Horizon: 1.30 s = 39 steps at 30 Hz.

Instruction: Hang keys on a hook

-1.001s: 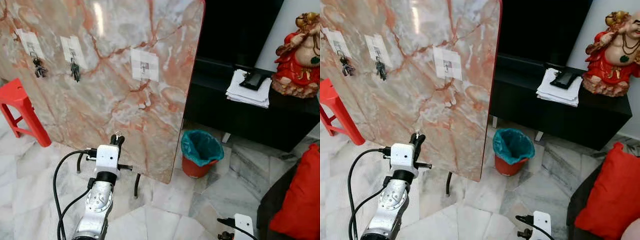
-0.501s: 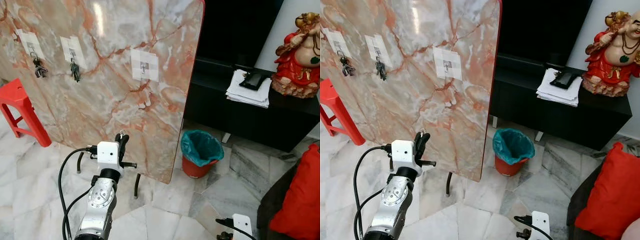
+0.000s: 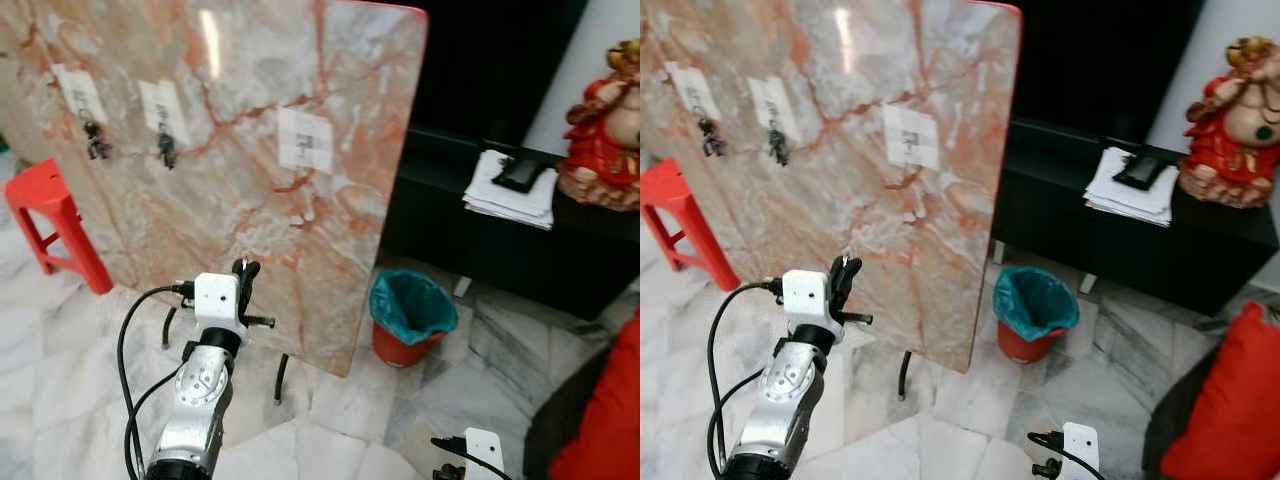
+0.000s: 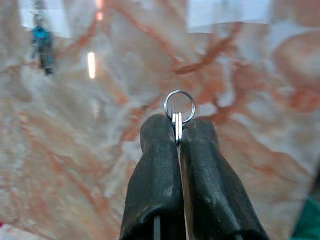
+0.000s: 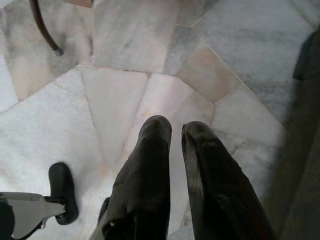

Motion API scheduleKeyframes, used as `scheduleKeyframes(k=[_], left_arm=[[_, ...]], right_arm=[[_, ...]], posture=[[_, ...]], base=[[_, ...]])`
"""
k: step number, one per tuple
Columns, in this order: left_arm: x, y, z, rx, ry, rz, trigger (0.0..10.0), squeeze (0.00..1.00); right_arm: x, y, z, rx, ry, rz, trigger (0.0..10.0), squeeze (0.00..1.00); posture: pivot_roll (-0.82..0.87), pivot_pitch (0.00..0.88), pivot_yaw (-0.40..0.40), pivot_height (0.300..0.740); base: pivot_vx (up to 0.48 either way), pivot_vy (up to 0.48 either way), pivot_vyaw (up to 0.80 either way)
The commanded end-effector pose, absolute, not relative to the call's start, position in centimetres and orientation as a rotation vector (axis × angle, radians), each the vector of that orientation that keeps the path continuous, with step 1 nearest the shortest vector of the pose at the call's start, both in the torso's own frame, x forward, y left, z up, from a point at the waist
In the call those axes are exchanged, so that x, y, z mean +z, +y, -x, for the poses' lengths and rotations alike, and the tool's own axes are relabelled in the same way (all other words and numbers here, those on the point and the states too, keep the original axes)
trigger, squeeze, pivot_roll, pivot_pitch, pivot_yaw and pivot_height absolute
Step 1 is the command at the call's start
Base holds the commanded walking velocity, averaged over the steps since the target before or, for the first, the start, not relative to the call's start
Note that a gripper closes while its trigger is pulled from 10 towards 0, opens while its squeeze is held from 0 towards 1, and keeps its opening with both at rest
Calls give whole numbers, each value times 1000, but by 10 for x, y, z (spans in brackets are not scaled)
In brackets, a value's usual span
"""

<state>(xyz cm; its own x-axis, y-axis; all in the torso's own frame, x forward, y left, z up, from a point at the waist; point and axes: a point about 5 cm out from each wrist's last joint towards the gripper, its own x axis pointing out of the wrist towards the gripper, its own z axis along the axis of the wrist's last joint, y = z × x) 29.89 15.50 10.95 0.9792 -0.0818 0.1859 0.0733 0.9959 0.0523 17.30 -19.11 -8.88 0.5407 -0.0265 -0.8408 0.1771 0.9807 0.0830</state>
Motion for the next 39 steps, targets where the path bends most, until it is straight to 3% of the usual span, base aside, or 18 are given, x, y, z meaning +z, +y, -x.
scheduleKeyframes(k=[1, 20, 28, 39], left_arm=[[119, 153, -302, -91, -213, -34, 10000, 0], [124, 151, -301, -109, -220, -39, 10000, 0], [130, 152, -300, -113, -241, -46, 10000, 0], [140, 147, -298, -143, -275, -50, 10000, 0]], right_arm=[[-88, -192, -174, -120, 990, -157, 10000, 0], [-88, -190, -175, -104, 994, -141, 10000, 0], [-88, -204, -171, -113, 998, -139, 10000, 0], [-90, -194, -170, -110, 1009, -143, 10000, 0]], posture=[[-40, 0, -61, 740], [-40, 0, -58, 740], [-37, 0, -61, 740], [-37, 0, -60, 740]], base=[[285, 0, 0], [285, 0, 0], [283, 0, 0], [0, 0, 0]])
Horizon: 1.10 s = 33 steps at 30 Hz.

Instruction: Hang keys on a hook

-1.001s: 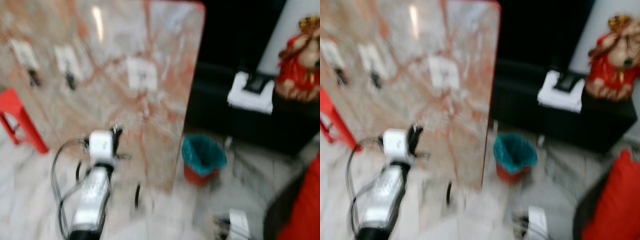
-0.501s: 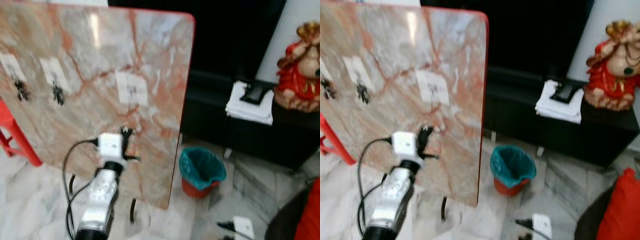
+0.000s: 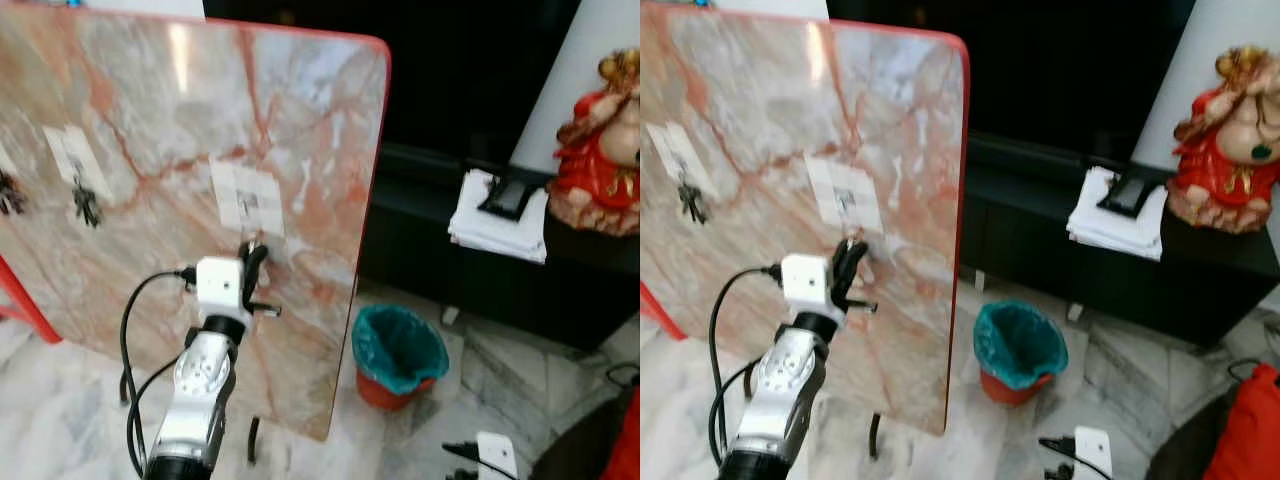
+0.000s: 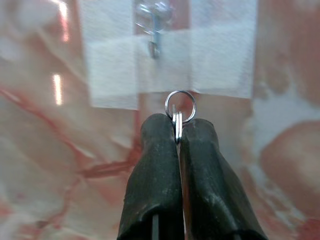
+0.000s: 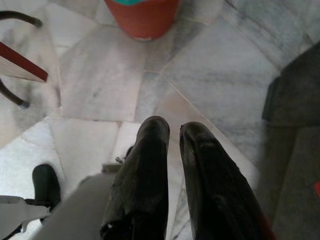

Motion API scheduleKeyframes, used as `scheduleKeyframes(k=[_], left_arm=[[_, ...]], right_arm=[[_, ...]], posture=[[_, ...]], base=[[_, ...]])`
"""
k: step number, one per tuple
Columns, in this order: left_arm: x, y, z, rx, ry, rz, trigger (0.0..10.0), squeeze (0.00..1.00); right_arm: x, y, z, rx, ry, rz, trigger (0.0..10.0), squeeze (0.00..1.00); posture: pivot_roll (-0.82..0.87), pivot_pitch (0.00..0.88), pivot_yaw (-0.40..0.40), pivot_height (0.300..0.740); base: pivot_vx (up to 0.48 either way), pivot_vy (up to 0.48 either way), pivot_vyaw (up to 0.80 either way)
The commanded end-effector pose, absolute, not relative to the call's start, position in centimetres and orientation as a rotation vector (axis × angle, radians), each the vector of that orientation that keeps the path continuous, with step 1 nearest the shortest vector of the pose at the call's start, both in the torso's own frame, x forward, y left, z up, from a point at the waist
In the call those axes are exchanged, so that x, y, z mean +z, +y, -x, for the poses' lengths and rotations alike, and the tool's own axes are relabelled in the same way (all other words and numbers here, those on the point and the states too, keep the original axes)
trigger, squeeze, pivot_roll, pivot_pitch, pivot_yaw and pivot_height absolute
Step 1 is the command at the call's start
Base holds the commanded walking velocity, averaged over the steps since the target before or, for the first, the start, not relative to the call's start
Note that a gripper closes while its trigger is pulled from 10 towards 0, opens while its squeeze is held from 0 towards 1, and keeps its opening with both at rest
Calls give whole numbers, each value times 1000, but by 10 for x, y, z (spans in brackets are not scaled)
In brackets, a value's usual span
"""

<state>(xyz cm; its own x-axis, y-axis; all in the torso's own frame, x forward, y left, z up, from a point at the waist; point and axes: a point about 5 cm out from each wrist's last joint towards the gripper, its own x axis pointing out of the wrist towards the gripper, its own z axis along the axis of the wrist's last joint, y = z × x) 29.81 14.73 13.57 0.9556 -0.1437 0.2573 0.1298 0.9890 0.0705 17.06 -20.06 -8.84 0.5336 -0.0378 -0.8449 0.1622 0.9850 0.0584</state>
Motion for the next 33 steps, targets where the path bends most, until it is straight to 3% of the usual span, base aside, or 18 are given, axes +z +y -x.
scheduleKeyframes(k=[1, 8, 16, 33], left_arm=[[141, 147, -297, -144, -278, -52, 10000, 0], [147, 145, -296, -161, -296, -61, 10000, 0], [153, 145, -299, -160, -302, -58, 10000, 0], [176, 140, -308, -194, -330, 72, 10000, 0]], right_arm=[[-90, -191, -170, -107, 1010, -144, 10000, 0], [-92, -183, -169, -98, 1014, -148, 10000, 0], [-92, -197, -162, -115, 1023, -138, 10000, 0], [-93, -191, -164, -100, 1020, -136, 10000, 0]], posture=[[-35, 0, -60, 740], [-34, 0, -62, 740], [-35, 0, -64, 740], [-36, 0, -68, 740]], base=[[0, 0, 0], [0, 0, 0], [0, 0, 0], [0, 0, 0]])
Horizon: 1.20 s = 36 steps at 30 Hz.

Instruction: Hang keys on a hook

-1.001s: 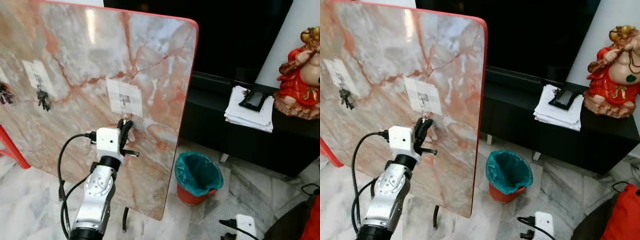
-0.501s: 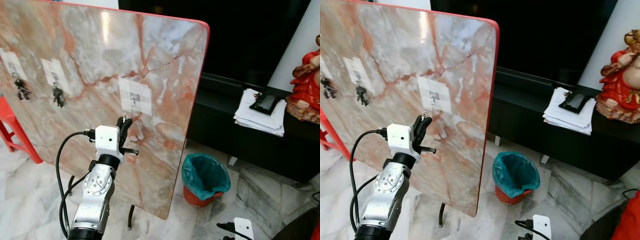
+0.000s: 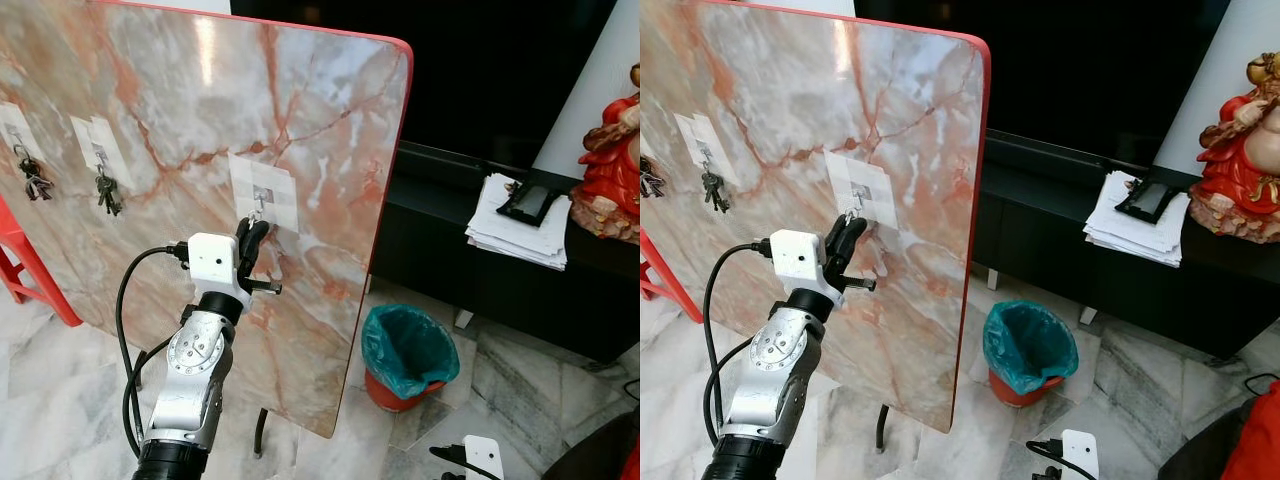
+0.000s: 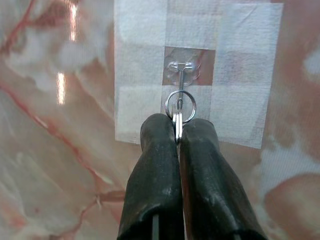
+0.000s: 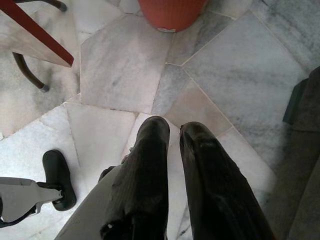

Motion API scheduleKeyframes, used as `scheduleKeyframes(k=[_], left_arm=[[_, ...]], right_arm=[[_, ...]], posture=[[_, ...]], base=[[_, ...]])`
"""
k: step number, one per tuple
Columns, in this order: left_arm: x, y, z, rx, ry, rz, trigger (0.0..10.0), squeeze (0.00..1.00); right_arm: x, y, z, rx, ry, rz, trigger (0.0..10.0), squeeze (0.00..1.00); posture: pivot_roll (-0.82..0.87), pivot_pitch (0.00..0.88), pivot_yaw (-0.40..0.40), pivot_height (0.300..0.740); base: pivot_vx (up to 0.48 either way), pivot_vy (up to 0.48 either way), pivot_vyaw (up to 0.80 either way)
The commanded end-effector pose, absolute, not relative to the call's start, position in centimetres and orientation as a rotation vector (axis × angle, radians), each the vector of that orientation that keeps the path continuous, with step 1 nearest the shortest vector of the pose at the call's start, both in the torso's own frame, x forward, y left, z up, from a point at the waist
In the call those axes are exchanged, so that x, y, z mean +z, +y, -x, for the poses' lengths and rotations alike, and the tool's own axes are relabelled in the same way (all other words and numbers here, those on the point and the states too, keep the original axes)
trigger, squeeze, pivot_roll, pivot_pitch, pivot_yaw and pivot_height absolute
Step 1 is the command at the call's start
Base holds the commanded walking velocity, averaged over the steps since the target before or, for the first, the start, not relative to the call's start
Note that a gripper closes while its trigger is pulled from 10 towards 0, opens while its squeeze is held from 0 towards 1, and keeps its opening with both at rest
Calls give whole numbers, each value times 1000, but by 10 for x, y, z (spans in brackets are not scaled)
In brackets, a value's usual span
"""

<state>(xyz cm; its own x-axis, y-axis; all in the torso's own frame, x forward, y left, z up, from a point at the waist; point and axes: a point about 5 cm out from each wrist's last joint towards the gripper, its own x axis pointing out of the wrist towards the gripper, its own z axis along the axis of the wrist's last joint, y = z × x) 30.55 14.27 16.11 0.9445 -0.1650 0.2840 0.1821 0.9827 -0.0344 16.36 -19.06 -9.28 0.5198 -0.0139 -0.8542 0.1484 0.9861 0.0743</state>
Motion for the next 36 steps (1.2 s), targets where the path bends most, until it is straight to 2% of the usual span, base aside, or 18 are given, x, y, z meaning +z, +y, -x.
scheduleKeyframes(k=[1, 11, 24, 36], left_arm=[[177, 139, -308, -200, -330, 81, 10000, 0], [183, 134, -312, -233, -296, 116, 10000, 0], [189, 128, -300, -290, -265, 148, 10000, 0], [182, 128, -282, -274, -238, 201, 10000, 0]], right_arm=[[-92, -191, -165, -100, 1019, -137, 10000, 0], [-88, -205, -169, -110, 1012, -133, 10000, 0], [-89, -175, -178, -72, 1010, -149, 10000, 0], [-86, -168, -186, -62, 1000, -151, 10000, 0]], posture=[[-36, 0, -68, 740], [-36, 0, -68, 740], [-29, 0, -74, 740], [-28, 0, -79, 740]], base=[[0, 0, 0], [0, 0, 0], [0, 0, 0], [0, 0, 0]])
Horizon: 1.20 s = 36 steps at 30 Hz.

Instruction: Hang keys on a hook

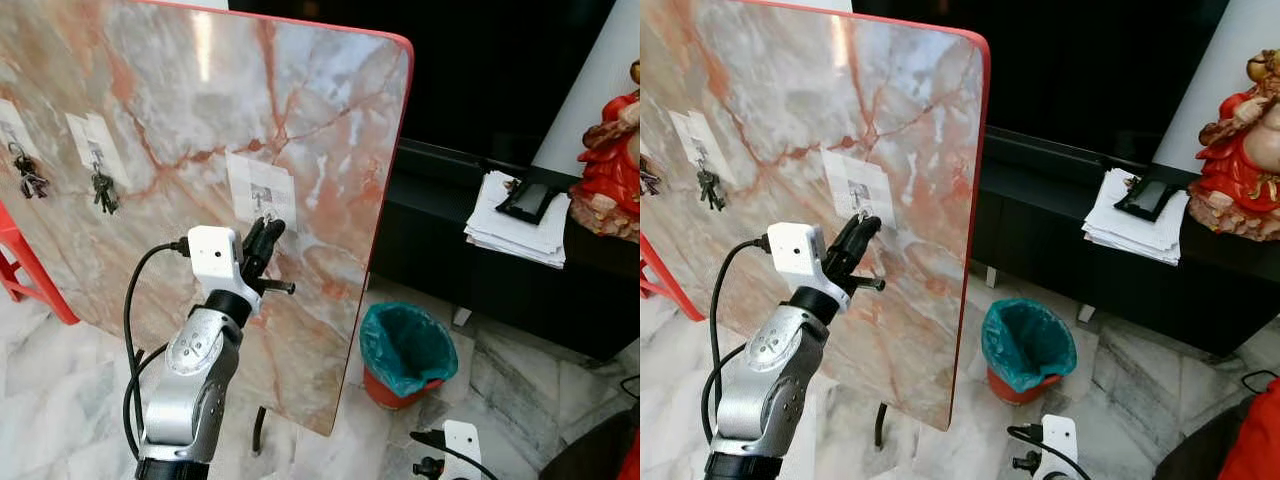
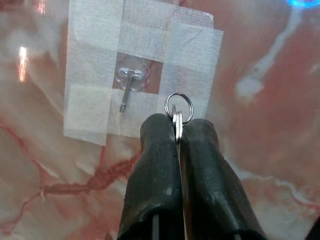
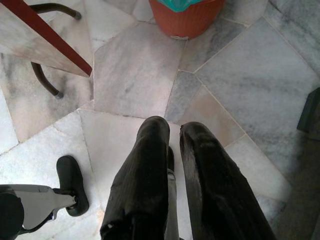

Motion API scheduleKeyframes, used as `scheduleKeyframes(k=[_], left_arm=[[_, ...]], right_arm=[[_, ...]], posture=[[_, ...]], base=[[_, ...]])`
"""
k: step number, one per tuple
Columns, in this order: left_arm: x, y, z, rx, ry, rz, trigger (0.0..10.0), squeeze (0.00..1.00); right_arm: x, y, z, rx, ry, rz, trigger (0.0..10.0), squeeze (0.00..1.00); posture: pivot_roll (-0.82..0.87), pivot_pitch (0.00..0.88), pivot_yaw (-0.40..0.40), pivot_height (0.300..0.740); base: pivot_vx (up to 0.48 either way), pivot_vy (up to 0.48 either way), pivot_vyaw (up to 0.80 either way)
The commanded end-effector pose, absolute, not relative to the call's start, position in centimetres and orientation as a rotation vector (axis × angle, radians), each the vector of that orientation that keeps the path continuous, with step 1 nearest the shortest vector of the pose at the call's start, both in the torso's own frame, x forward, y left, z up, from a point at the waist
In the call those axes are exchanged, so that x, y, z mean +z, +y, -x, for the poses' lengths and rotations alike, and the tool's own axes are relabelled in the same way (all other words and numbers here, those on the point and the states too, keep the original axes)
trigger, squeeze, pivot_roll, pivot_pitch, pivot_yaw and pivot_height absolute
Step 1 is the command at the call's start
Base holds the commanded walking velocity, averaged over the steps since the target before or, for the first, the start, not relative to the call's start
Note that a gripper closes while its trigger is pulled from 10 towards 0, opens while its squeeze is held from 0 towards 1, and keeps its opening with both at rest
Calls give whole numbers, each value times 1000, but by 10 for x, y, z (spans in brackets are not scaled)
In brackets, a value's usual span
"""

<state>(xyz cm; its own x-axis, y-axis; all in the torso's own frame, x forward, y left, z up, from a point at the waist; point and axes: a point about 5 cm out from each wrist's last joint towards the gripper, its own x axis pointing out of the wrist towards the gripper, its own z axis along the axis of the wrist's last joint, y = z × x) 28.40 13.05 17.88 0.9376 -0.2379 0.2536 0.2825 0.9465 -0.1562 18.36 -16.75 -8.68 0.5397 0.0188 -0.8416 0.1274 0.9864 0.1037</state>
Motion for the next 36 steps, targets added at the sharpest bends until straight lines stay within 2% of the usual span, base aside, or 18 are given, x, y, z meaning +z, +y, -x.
scheduleKeyframes(k=[1, 11, 12, 16, 21, 28, 36], left_arm=[[182, 128, -281, -270, -234, 205, 10000, 0], [186, 139, -292, -200, -228, 256, 10000, 0], [188, 144, -296, -187, -224, 229, 10000, 0], [188, 146, -300, -172, -212, 227, 10000, 0], [187, 147, -301, -165, -193, 234, 10000, 0], [180, 146, -302, -161, -156, 235, 10000, 0], [178, 147, -304, -158, -138, 248, 10000, 0]], right_arm=[[-85, -172, -187, -64, 997, -149, 10000, 0], [-83, -207, -181, -95, 990, -138, 10000, 0], [-83, -221, -172, -109, 998, -134, 10000, 0], [-85, -226, -167, -113, 1008, -132, 10000, 0], [-88, -217, -165, -105, 1017, -135, 10000, 0], [-90, -184, -172, -73, 1020, -147, 10000, 0], [-85, -179, -186, -68, 1001, -147, 10000, 0]], posture=[[-28, 0, -79, 740], [-35, 0, -76, 740], [-32, 0, -78, 740], [-34, 0, -78, 740], [-36, 0, -79, 740], [-34, 0, -79, 740], [-35, 0, -78, 740]], base=[[0, 0, 0], [0, 0, 0], [0, 0, 0], [0, 0, 0], [0, 0, 0], [0, 0, 0], [0, 0, 0]])
